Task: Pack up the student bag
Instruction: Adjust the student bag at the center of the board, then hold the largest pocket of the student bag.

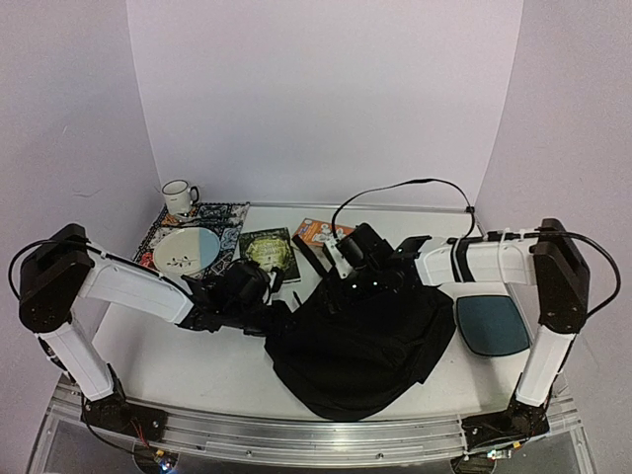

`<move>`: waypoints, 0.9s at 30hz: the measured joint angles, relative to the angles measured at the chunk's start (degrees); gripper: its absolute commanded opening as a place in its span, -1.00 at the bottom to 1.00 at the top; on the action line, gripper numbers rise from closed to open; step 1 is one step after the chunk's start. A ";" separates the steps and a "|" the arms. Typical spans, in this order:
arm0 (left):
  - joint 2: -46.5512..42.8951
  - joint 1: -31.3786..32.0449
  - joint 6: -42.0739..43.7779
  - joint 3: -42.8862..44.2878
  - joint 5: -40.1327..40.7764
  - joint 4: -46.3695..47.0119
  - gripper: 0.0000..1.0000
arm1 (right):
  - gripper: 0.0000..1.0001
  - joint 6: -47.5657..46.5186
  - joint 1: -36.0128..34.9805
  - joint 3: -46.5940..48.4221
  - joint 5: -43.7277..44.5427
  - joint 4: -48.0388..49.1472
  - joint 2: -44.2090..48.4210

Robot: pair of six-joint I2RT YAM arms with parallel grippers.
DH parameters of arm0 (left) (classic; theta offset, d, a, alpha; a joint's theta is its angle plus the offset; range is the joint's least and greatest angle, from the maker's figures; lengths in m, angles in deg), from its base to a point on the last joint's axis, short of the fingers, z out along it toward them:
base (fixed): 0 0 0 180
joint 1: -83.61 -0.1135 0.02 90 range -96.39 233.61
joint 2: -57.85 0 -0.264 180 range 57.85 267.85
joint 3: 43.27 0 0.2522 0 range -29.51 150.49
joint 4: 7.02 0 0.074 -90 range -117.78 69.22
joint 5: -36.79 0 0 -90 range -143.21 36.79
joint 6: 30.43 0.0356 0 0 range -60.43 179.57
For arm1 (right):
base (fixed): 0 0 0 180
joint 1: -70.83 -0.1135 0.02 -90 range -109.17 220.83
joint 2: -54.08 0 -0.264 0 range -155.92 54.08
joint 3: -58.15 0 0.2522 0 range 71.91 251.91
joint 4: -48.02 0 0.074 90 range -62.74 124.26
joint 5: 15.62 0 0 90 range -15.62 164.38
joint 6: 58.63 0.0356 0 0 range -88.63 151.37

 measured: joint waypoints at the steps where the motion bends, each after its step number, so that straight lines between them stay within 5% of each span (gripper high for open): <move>1: 0.29 0.84 0.54 -0.13 1.90 0.00 -0.63 | 0.43 0.56 0.00 0.46 0.05 0.03 -0.99; 10: 2.99 6.78 3.42 -0.23 14.49 0.18 -0.64 | 0.86 8.17 0.00 3.26 1.81 1.14 -6.10; 17: 2.99 7.46 4.08 -1.02 17.59 1.06 -0.65 | 0.90 13.52 0.00 4.10 4.28 2.40 -6.20; 23: 2.99 8.53 4.55 -1.25 20.20 1.50 -0.65 | 0.68 16.65 0.18 7.31 6.93 2.89 -10.35; 27: 2.95 8.96 5.17 -1.30 21.73 1.68 -0.66 | 0.16 17.74 0.22 7.72 8.26 3.11 -12.88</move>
